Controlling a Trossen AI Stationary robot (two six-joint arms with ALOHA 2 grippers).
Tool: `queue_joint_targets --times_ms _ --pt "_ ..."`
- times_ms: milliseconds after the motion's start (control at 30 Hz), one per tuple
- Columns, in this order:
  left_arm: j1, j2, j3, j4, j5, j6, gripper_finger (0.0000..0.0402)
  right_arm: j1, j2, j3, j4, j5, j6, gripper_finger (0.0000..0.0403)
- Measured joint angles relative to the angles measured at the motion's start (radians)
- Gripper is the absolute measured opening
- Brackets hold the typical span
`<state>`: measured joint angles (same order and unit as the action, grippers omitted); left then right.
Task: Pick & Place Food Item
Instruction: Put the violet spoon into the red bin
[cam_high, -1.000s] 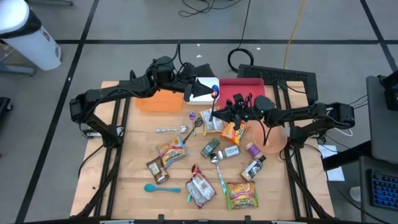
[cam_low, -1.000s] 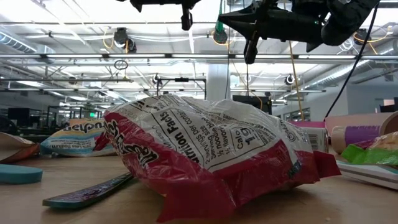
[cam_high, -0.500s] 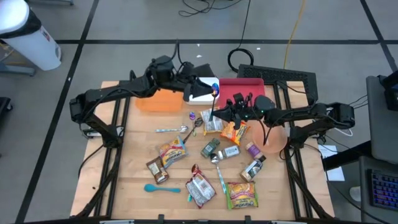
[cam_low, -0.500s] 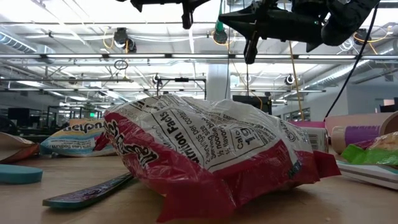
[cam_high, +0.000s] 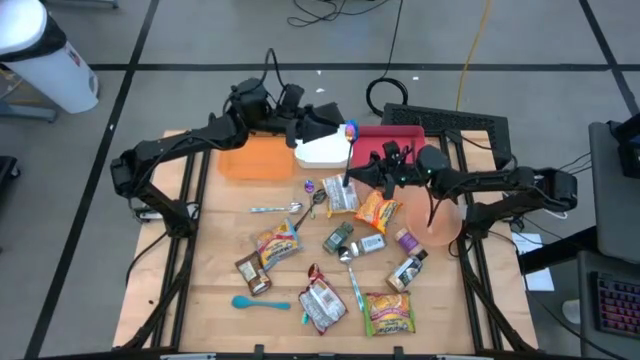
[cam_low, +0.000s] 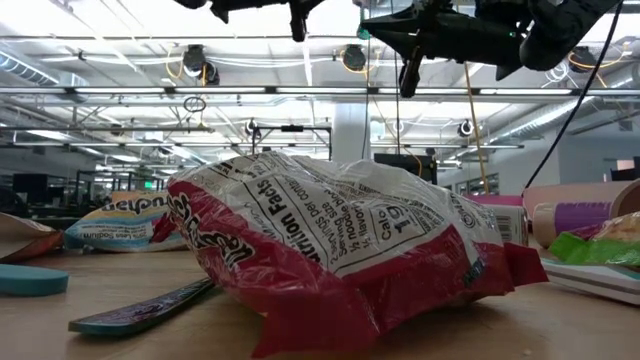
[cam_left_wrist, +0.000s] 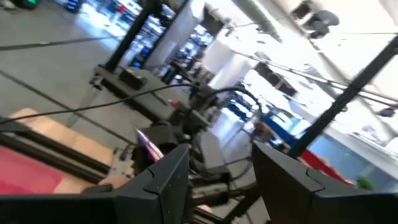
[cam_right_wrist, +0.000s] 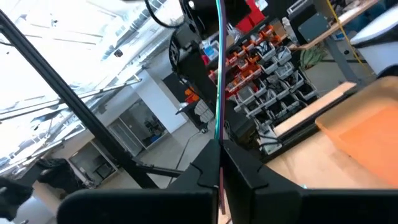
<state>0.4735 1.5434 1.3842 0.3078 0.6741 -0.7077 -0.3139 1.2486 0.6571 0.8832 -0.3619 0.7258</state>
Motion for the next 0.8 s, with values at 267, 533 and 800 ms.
queue_joint_targets --times_ms 267,533,800 --pt "0.057 0.0 0.0 0.056 0.116 -0.104 0.0184 -0.081 -0.057 0.0 -0.041 -0.088 0.023 0.0001" --pt "0.098 -0.006 0.0 0.048 0.239 -0.139 0.0184 -0.178 -0.133 0.0 -0.089 -0.196 0.064 0.0001" --pt "0.152 -0.055 0.0 -0.113 0.176 -0.051 0.0184 -0.287 -0.223 0.0 -0.195 -0.29 0.061 0.0001"
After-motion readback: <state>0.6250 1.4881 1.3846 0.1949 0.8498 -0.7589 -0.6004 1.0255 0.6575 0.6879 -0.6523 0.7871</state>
